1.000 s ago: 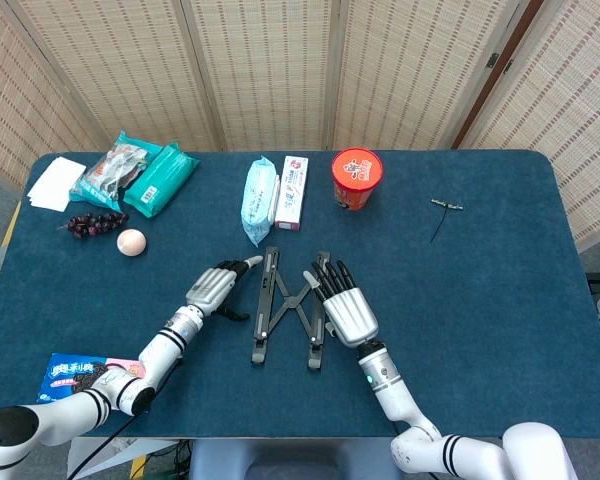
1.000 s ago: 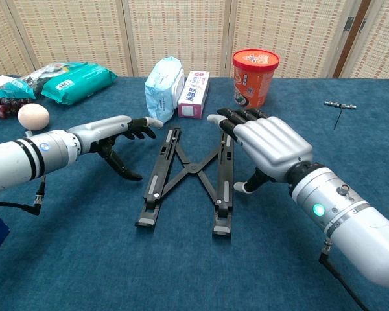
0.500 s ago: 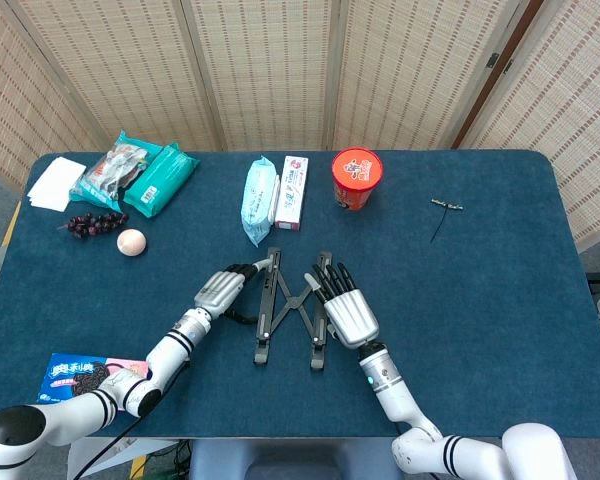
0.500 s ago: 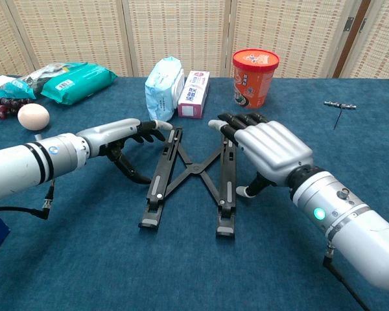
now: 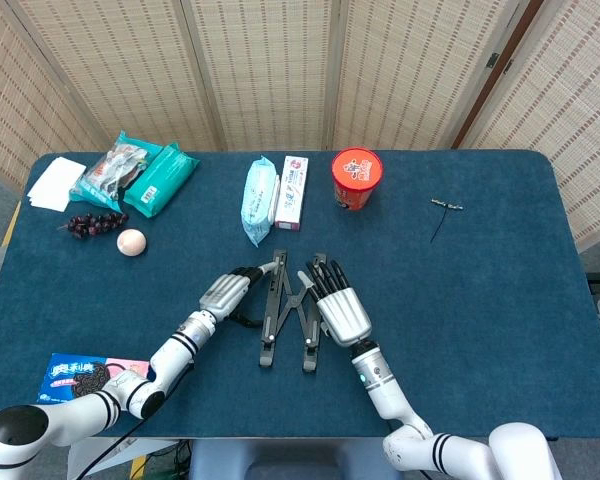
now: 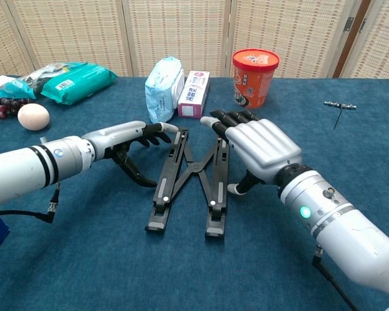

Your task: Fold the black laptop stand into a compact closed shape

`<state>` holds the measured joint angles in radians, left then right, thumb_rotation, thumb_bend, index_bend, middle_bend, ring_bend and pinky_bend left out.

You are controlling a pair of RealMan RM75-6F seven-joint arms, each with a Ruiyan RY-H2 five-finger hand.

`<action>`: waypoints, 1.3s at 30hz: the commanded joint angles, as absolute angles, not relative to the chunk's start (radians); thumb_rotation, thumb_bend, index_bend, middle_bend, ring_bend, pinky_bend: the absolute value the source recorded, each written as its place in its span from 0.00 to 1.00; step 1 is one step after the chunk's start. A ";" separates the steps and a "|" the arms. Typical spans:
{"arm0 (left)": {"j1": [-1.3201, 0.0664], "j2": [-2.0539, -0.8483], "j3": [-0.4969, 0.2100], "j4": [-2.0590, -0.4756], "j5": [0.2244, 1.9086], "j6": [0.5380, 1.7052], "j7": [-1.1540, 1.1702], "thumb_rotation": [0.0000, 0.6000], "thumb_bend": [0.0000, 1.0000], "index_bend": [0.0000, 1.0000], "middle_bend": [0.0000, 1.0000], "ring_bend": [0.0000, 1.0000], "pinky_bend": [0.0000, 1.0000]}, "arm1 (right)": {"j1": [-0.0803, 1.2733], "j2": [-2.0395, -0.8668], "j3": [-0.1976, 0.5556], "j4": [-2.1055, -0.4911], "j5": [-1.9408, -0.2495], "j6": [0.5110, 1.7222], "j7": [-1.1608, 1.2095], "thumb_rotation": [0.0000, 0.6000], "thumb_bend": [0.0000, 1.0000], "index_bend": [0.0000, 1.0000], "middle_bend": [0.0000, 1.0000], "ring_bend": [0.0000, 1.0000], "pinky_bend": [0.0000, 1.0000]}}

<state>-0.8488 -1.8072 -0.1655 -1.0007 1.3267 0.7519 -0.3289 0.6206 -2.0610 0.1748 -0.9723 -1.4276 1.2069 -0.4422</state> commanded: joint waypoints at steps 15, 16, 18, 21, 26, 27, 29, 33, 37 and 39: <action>-0.803 -1.714 -0.174 -1.107 1.312 0.829 -0.253 1.00 0.14 0.06 0.15 0.14 0.13 | 0.641 -1.836 0.140 -1.205 -1.478 1.136 -0.374 1.00 0.06 0.00 0.00 0.00 0.00; -0.796 -1.701 -0.175 -1.124 1.309 0.840 -0.240 1.00 0.14 0.06 0.15 0.14 0.13 | 0.648 -1.802 0.135 -1.238 -1.482 1.117 -0.368 1.00 0.06 0.00 0.00 0.00 0.00; -0.777 -1.671 -0.177 -1.164 1.298 0.865 -0.208 1.00 0.14 0.06 0.15 0.14 0.13 | 0.667 -1.724 0.129 -1.316 -1.481 1.059 -0.352 1.00 0.06 0.00 0.00 0.00 0.00; -0.752 -1.629 -0.178 -1.219 1.280 0.898 -0.158 1.00 0.14 0.06 0.15 0.14 0.13 | 0.718 -1.616 0.121 -1.412 -1.477 0.937 -0.310 1.00 0.06 0.00 0.00 0.00 0.00; -0.714 -1.578 -0.178 -1.292 1.247 0.937 -0.100 1.00 0.14 0.06 0.15 0.14 0.13 | 0.818 -1.526 0.110 -1.449 -1.519 0.783 -0.235 1.00 0.05 0.00 0.00 0.00 0.00; -0.706 -1.567 -0.177 -1.308 1.241 0.945 -0.089 1.00 0.14 0.06 0.15 0.14 0.13 | 0.844 -1.510 0.107 -1.454 -1.529 0.743 -0.203 1.00 0.04 0.00 0.00 0.00 0.00; -0.694 -1.551 -0.176 -1.332 1.235 0.957 -0.075 1.00 0.14 0.06 0.14 0.14 0.13 | 0.880 -1.497 0.106 -1.445 -1.543 0.700 -0.163 1.00 0.04 0.00 0.00 0.00 0.00; -0.671 -1.518 -0.175 -1.379 1.224 0.982 -0.056 1.00 0.14 0.06 0.14 0.14 0.13 | 0.957 -1.490 0.091 -1.410 -1.585 0.615 -0.098 1.00 0.02 0.00 0.00 0.00 0.00; -0.653 -1.495 -0.177 -1.411 1.213 0.995 -0.055 1.00 0.14 0.06 0.14 0.13 0.12 | 1.013 -1.505 0.071 -1.363 -1.627 0.578 -0.053 1.00 0.02 0.00 0.00 0.00 0.00; -0.645 -1.487 -0.178 -1.419 1.209 1.002 -0.054 1.00 0.14 0.06 0.14 0.13 0.12 | 1.041 -1.516 0.059 -1.332 -1.652 0.567 -0.031 1.00 0.02 0.00 0.00 0.00 0.00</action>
<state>-0.6466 -1.4886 -0.1774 -1.4174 1.2109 1.0005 -0.0548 1.0214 -1.5073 0.0725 -1.3547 -1.6309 0.5815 -0.0473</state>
